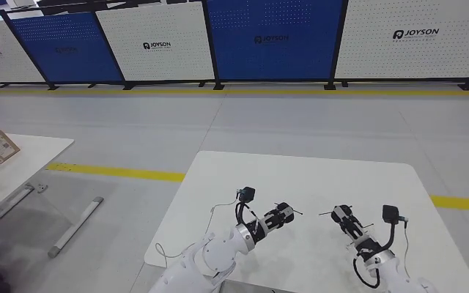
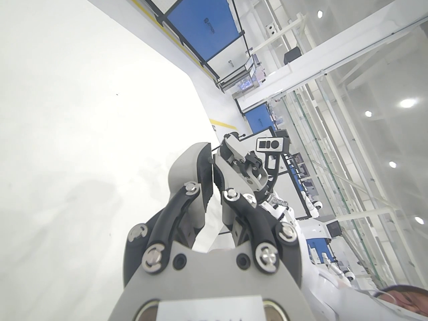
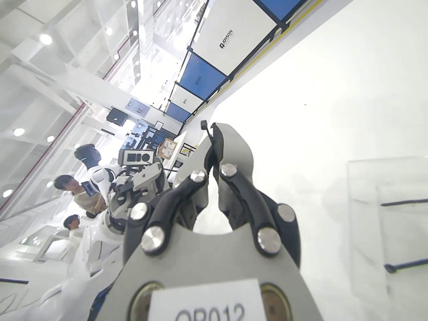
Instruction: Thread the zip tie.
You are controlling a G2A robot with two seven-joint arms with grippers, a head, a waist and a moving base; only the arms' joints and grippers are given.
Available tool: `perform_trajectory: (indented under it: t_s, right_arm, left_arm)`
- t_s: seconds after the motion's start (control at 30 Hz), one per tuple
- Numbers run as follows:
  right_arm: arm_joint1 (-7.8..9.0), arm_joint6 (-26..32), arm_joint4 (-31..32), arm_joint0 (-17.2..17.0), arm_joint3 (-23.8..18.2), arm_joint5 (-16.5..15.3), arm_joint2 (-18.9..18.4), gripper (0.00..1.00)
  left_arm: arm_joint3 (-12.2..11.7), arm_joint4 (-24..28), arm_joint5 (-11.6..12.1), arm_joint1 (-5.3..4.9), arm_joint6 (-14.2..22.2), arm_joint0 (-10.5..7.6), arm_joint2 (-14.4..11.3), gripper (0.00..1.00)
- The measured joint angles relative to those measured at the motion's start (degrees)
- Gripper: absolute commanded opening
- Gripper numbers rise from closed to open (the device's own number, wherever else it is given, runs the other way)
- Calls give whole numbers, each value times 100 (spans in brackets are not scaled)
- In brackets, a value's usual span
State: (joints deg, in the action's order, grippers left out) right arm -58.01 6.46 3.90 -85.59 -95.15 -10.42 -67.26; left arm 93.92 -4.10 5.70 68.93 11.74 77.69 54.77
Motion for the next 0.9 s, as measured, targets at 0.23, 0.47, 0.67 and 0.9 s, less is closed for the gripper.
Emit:
perform_trajectory:
  t_s: [0.23, 0.47, 0.67, 0.9]
  right_arm:
    - [-223, -500, 28, 289, 116, 157, 586, 0]
    - [-319, -664, -43, 501, 335, 265, 784, 0]
    - [-321, -680, -35, 491, 323, 242, 777, 0]
    - [-352, -1069, 74, 186, 326, -492, 621, 0]
  left_arm:
    - [0, 0, 0, 0, 0, 0, 0, 0]
    - [0, 0, 0, 0, 0, 0, 0, 0]
    - [0, 0, 0, 0, 0, 0, 0, 0]
    - [0, 0, 0, 0, 0, 0, 0, 0]
